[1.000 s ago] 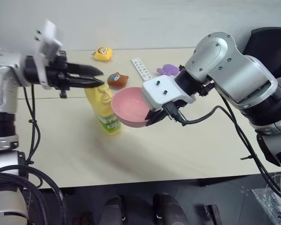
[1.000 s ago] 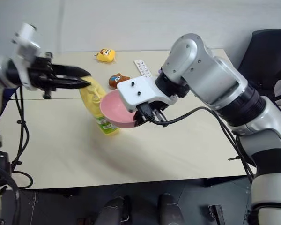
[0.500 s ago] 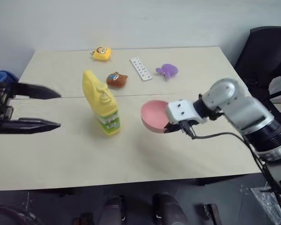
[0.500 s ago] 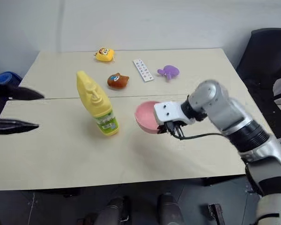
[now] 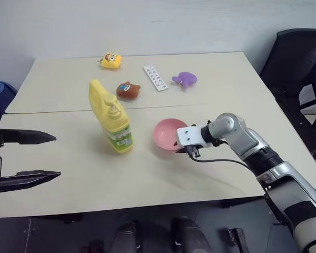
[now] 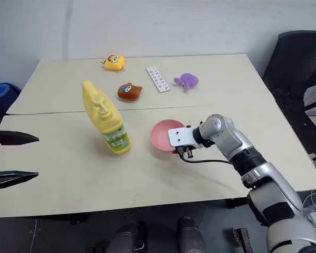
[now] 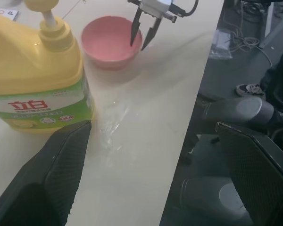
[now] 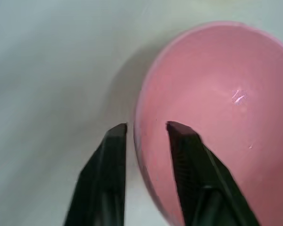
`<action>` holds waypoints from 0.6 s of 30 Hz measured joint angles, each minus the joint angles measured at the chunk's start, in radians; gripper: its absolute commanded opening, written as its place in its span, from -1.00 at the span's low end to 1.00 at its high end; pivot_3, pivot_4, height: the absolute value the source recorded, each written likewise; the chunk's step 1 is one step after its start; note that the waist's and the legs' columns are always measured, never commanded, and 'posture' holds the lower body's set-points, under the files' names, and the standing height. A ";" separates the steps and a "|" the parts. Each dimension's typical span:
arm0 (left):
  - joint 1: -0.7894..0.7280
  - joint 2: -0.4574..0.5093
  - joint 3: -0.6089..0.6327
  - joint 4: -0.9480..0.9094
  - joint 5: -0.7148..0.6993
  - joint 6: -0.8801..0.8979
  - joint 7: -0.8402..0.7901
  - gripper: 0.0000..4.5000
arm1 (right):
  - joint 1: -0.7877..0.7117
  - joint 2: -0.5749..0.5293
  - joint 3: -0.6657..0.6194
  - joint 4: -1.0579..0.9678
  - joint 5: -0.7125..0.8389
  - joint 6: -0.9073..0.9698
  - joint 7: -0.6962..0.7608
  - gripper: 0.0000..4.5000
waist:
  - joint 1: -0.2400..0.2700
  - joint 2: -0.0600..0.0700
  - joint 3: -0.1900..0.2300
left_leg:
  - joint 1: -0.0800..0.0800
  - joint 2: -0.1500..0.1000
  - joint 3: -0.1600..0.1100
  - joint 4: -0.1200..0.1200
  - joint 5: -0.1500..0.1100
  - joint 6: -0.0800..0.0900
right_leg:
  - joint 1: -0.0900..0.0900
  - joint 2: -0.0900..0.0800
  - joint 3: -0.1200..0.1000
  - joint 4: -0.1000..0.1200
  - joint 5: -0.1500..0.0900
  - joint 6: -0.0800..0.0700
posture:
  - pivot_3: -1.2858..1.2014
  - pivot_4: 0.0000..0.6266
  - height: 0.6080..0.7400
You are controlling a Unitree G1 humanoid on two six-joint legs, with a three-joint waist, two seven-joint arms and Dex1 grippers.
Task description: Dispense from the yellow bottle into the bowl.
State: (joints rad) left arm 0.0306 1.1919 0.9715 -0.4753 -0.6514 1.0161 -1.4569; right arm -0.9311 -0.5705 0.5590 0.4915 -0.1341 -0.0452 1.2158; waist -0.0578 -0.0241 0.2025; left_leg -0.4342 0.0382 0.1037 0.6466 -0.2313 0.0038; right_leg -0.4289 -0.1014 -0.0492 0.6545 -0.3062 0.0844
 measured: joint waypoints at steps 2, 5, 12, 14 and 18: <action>0.025 -0.012 0.007 0.000 -0.002 -0.008 0.009 1.00 | 0.000 0.007 -0.022 0.018 0.000 0.005 0.008 0.30 | 0.000 0.000 0.000 | 0.000 0.000 0.000 0.000 0.000 0.000 | 0.000 0.000 0.000 0.000 0.000 0.000 | 0.03 -0.52 1.00; 0.061 -0.036 0.011 0.005 -0.002 -0.026 0.025 1.00 | -0.009 0.005 -0.075 0.013 0.027 0.047 0.040 0.74 | 0.000 0.000 0.000 | 0.001 0.001 0.000 -0.001 -0.001 0.000 | 0.000 0.000 0.000 0.000 0.000 -0.001 | 0.03 -0.52 1.00; 0.151 -0.070 0.051 0.071 0.017 -0.075 0.038 1.00 | -0.051 -0.171 -0.322 -0.061 0.277 0.302 0.258 0.97 | 0.005 0.002 0.001 | 0.001 0.002 -0.002 -0.002 -0.005 0.002 | 0.001 -0.001 0.000 -0.002 -0.002 -0.004 | 0.03 -0.52 1.00; 0.170 -0.081 0.051 0.109 0.027 -0.102 0.046 1.00 | -0.055 -0.247 -0.370 -0.064 0.344 0.371 0.325 0.97 | 0.004 0.002 0.001 | 0.002 0.003 -0.003 -0.002 -0.008 0.000 | 0.003 -0.002 0.001 -0.002 -0.002 -0.005 | 0.03 -0.52 1.00; 0.172 -0.083 0.049 0.163 0.034 -0.148 0.071 1.00 | -0.011 -0.384 -0.392 -0.052 0.410 0.398 0.335 0.97 | 0.001 0.002 0.001 | 0.005 0.003 -0.003 -0.003 -0.010 -0.004 | 0.003 -0.006 0.000 -0.002 -0.003 -0.008 | 0.03 -0.52 1.00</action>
